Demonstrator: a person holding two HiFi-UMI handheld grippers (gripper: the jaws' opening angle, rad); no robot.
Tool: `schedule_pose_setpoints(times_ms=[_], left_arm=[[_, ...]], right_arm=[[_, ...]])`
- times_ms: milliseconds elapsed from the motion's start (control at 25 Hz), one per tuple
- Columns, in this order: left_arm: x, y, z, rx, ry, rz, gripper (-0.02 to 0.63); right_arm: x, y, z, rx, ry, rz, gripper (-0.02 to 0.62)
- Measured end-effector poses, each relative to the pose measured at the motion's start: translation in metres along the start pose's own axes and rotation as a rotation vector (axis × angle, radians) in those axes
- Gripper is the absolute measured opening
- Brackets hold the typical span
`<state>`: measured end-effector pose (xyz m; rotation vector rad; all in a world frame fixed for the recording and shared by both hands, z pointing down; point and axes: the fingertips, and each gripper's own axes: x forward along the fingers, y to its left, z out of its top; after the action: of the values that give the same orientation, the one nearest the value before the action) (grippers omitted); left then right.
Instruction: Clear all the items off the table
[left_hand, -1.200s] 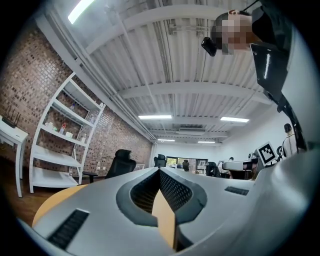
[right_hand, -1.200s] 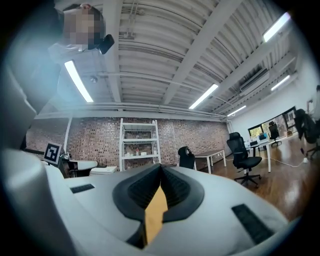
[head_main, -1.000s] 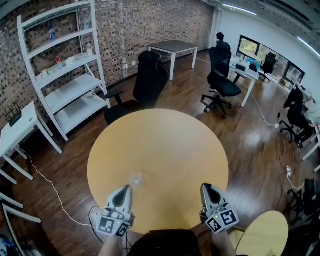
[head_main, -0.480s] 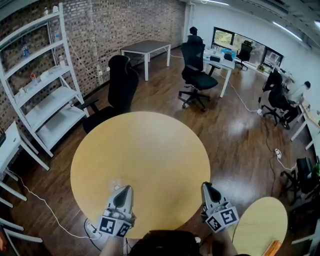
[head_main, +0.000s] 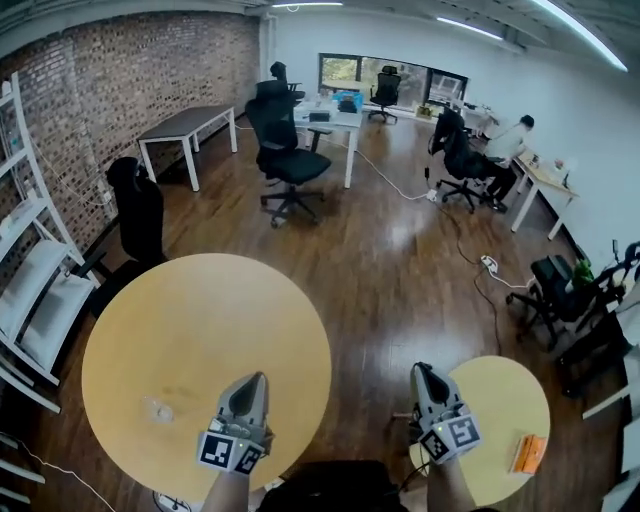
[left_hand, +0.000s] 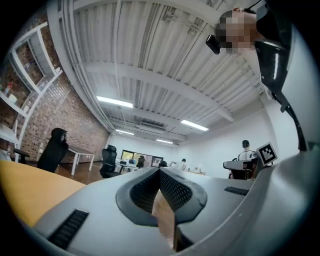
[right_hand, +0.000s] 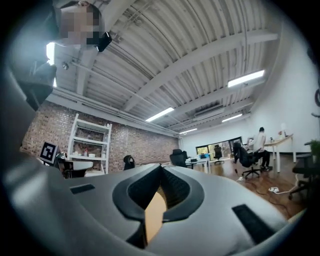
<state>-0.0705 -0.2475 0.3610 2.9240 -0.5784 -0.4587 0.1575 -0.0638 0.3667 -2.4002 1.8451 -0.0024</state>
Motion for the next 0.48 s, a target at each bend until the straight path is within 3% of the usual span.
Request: schedule_pose_setpoints(times_ms=[320, 480], left_arm=[[0.091, -0.129, -0.040, -0.042, 0.030, -0.263, 0.000], [0.129, -0.217, -0.063, -0.084, 0.050, -0.414, 0.000]], right_arm=[[-0.126, -0.127, 0.012, 0.035, -0.071, -0.302, 0.003], [-0.198, -0.176, 0.021, 0.022, -0.093, -0.440, 0.003]])
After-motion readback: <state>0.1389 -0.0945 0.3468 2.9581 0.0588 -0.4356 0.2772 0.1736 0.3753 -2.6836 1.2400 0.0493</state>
